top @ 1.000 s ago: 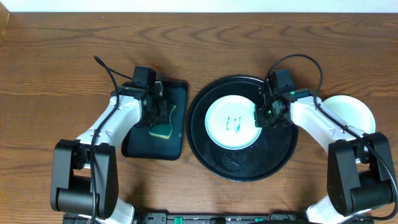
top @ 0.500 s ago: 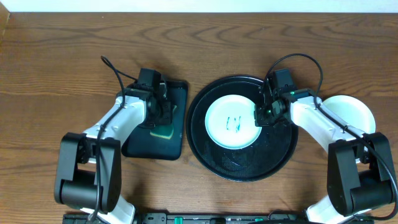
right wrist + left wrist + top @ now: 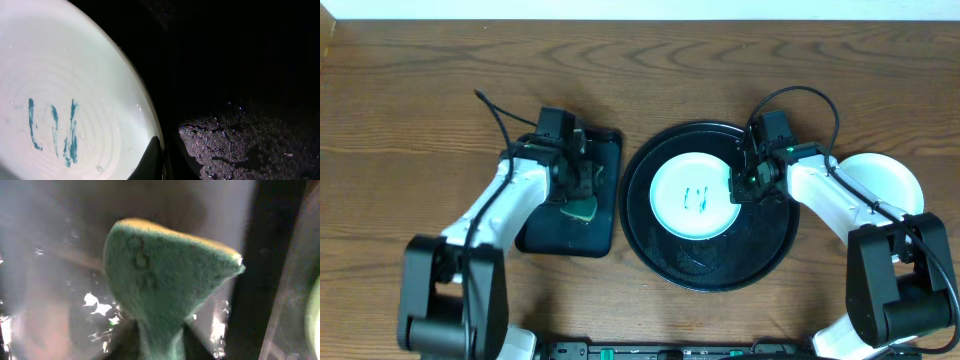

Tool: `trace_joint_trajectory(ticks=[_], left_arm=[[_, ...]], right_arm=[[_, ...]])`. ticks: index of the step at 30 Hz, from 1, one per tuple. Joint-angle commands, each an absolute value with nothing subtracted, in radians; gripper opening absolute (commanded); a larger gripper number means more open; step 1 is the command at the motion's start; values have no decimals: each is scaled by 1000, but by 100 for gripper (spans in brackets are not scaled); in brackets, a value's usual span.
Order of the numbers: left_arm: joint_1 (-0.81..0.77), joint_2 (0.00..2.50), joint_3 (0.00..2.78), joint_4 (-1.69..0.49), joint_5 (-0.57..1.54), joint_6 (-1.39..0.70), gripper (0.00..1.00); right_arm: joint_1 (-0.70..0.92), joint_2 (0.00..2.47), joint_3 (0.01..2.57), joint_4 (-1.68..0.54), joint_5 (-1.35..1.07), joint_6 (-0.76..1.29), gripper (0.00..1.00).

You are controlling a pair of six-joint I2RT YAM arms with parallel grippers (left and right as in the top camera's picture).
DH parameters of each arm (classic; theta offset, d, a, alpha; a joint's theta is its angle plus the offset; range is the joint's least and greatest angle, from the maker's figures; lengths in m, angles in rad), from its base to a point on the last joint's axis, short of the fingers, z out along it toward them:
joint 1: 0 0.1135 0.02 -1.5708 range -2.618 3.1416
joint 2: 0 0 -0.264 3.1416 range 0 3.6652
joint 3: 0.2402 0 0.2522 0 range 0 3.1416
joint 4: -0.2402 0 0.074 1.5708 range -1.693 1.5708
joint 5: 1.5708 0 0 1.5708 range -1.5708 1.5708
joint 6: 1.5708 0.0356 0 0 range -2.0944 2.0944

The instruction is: Clean dirty plates on tray and stack at the side

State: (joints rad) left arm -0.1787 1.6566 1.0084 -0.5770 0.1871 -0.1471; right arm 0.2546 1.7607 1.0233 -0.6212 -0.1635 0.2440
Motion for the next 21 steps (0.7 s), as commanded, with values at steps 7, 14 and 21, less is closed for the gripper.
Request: trace_joint_trajectory(ticks=[7,14,21], left_arm=[[-181,1641,1016,-597,182,-139,49],[-183,1650,993,-562,183,-147,48],[-183,1660,929,-473,191,-147,48]], right_arm=[[256,1769,1018,-624,-146,231,1],[256,1769,1018,-624,-146,231,1],[256,1769,1018,-624,-146,231,1]])
